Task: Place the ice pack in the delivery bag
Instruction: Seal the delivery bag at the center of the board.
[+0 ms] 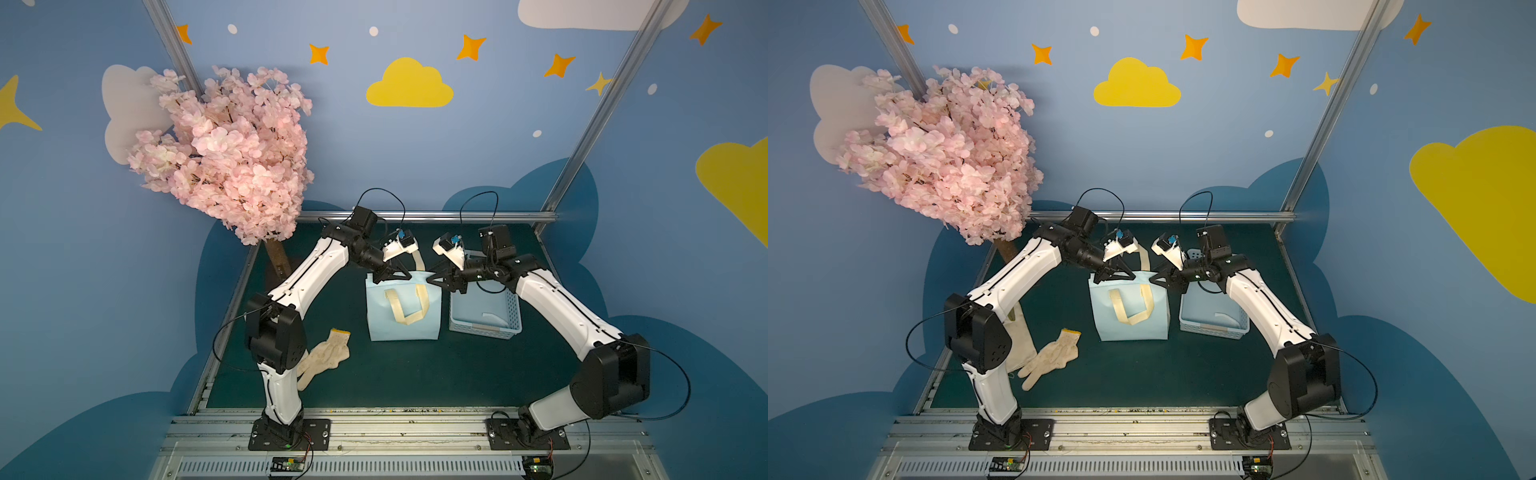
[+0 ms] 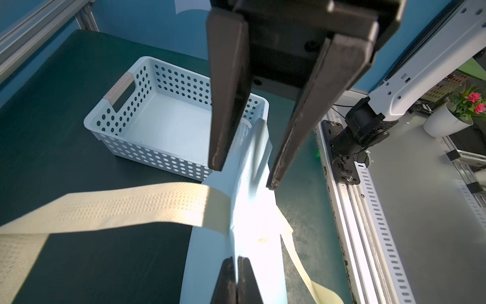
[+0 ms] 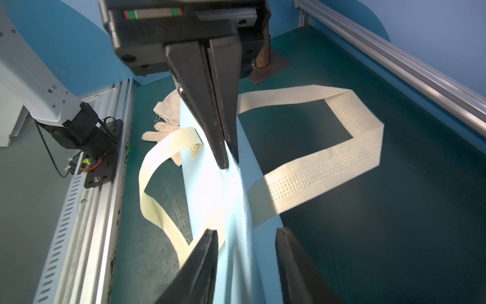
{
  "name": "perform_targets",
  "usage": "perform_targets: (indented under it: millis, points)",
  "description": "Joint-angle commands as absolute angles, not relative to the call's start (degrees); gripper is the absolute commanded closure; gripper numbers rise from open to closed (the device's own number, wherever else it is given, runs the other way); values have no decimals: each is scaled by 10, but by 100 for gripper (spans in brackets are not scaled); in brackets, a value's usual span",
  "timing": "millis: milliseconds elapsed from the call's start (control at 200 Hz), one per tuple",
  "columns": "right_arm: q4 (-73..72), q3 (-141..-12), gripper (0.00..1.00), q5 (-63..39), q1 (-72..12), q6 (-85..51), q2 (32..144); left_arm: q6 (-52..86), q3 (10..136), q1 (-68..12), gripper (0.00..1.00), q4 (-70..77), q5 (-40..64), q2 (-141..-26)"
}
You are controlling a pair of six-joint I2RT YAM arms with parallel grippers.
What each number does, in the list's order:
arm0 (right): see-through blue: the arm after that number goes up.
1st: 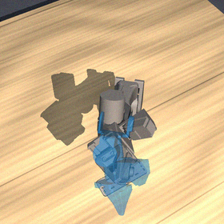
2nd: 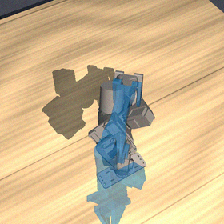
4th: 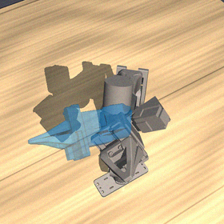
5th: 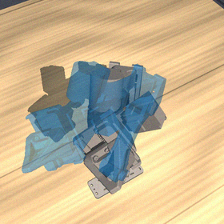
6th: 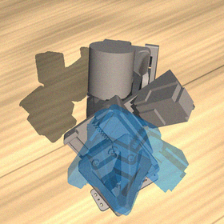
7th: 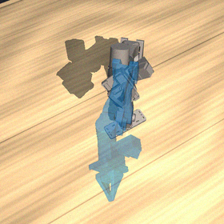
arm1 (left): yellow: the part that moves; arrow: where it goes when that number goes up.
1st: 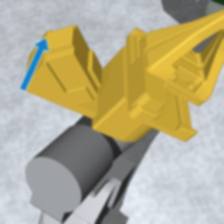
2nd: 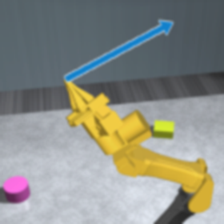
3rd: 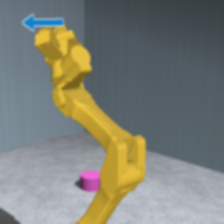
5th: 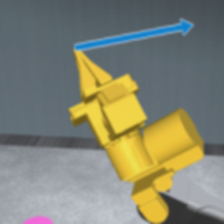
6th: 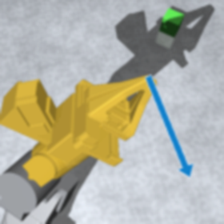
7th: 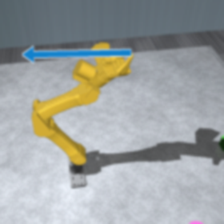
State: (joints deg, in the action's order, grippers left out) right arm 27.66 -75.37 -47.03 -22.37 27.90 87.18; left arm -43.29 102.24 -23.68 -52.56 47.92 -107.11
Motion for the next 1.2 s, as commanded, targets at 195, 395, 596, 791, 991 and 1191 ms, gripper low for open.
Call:
perform_targets:
  millis: [195,395,596,791,991,1191]
  points:
    - [281,-773,62,-504,-246,267,911,-413,981,-237,97,-480,474,-1028]
    - [305,-778,100,-498,-233,276,901,-408,956,-223,75,-498,445,-1003]
    - [314,-769,100,-483,-228,298,879,-406,892,-184,54,-508,453,-952]
    - [317,-781,100,-473,-230,301,881,-408,865,-164,46,-518,490,-937]
    - [365,-813,75,-449,-233,323,883,-405,877,-156,90,-508,488,-957]
    - [427,-864,32,-429,-239,332,875,-417,879,-155,97,-503,500,-957]
